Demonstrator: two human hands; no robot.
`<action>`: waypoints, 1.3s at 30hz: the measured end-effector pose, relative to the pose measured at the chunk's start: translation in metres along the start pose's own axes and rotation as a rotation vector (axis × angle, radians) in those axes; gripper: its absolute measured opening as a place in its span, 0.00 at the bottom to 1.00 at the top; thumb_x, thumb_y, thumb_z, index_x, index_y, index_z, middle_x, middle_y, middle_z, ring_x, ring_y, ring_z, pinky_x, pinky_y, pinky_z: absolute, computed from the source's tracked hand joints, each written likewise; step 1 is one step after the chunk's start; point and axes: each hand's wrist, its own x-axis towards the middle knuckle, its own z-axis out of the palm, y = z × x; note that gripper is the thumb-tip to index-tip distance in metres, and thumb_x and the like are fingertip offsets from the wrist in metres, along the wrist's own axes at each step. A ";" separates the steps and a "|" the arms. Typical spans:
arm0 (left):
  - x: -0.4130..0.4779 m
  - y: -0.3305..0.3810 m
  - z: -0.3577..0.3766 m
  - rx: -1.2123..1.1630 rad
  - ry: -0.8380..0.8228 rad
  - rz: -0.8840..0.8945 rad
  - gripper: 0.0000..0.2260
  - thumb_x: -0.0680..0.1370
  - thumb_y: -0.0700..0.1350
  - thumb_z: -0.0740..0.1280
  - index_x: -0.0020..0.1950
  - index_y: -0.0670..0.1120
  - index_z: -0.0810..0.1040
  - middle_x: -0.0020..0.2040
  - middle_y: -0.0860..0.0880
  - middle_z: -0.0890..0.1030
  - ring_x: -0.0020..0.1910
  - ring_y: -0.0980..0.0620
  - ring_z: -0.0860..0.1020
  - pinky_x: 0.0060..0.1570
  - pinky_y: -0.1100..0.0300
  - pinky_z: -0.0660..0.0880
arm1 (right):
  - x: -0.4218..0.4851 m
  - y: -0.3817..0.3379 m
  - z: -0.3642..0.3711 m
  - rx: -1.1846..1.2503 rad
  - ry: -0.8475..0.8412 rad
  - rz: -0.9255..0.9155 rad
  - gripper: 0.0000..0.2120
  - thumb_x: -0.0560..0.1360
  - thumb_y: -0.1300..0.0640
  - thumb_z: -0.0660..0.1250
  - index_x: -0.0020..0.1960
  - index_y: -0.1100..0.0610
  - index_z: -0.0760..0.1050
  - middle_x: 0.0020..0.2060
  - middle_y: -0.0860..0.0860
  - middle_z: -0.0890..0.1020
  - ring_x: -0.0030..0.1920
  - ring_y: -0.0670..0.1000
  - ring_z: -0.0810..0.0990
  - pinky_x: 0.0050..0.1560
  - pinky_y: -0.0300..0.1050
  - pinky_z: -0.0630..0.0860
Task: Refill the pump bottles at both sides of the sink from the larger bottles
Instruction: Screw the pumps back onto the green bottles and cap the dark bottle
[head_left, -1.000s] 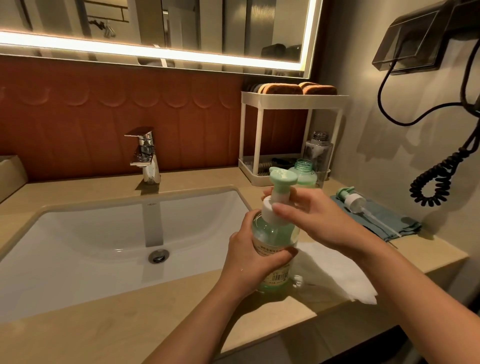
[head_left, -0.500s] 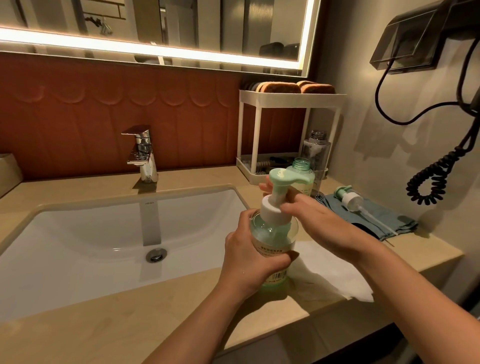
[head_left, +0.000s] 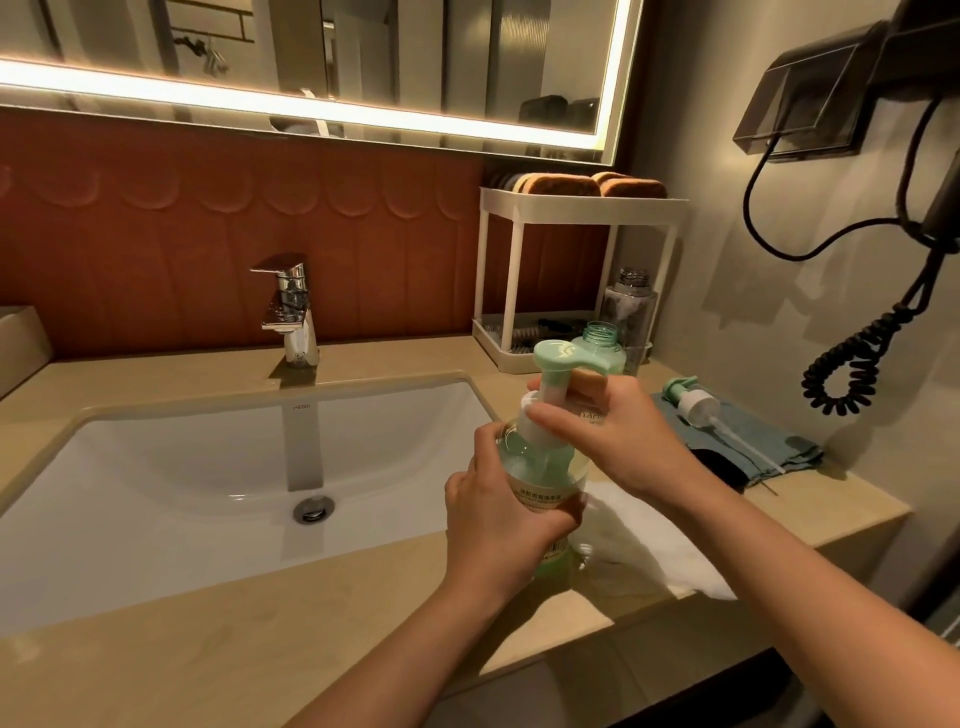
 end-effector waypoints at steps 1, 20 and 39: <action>0.000 0.000 0.000 -0.002 0.000 -0.005 0.37 0.56 0.64 0.69 0.60 0.62 0.58 0.55 0.55 0.76 0.55 0.48 0.75 0.51 0.49 0.77 | 0.000 0.000 -0.003 -0.001 -0.071 0.018 0.15 0.67 0.49 0.72 0.53 0.44 0.76 0.50 0.37 0.81 0.54 0.35 0.77 0.56 0.36 0.73; -0.005 0.011 -0.004 0.134 0.004 -0.018 0.36 0.61 0.63 0.73 0.62 0.58 0.58 0.59 0.54 0.76 0.59 0.50 0.73 0.63 0.46 0.68 | -0.010 -0.004 0.012 -0.027 0.091 0.008 0.14 0.71 0.52 0.72 0.55 0.50 0.76 0.46 0.39 0.80 0.49 0.38 0.78 0.46 0.31 0.74; 0.028 0.015 -0.037 -0.125 -0.262 0.095 0.27 0.64 0.49 0.79 0.59 0.58 0.72 0.53 0.57 0.79 0.51 0.57 0.78 0.49 0.64 0.76 | 0.016 0.013 -0.037 0.268 -0.470 0.234 0.20 0.72 0.53 0.66 0.63 0.43 0.69 0.62 0.42 0.74 0.63 0.41 0.71 0.64 0.40 0.65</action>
